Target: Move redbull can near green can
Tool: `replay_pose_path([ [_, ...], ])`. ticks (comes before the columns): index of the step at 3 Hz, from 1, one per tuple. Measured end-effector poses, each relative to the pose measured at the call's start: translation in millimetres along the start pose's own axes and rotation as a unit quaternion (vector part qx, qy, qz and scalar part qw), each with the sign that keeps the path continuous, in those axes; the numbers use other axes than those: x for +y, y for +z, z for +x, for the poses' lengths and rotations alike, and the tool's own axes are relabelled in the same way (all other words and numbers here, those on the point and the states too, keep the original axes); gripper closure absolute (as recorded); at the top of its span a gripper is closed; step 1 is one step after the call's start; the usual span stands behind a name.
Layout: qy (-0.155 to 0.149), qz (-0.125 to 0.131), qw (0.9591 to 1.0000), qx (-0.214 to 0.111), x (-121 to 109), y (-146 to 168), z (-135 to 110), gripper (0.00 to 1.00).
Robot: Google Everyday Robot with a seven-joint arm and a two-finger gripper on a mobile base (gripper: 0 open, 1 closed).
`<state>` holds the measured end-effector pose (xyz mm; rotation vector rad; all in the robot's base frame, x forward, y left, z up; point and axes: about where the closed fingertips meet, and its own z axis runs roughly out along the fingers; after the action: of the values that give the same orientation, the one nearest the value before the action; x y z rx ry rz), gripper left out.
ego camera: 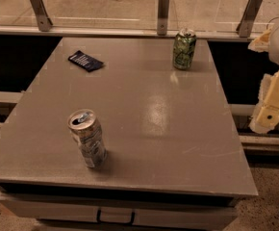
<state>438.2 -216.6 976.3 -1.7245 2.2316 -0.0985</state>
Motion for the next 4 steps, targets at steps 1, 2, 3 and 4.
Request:
replay_pose_path([
  [1,0.000,0.002,1.0000,-0.002,-0.5,-0.7,-0.3,0.00],
  [2,0.007,0.001,0.9994,-0.034,-22.4,21.2,-1.4,0.00],
  [3,-0.001,0.008,0.9969,-0.078,-62.9,50.2,-12.1,0.00],
  [4,0.001,-0.037,0.9884,-0.147,-76.5,72.6,-16.6,0.00],
])
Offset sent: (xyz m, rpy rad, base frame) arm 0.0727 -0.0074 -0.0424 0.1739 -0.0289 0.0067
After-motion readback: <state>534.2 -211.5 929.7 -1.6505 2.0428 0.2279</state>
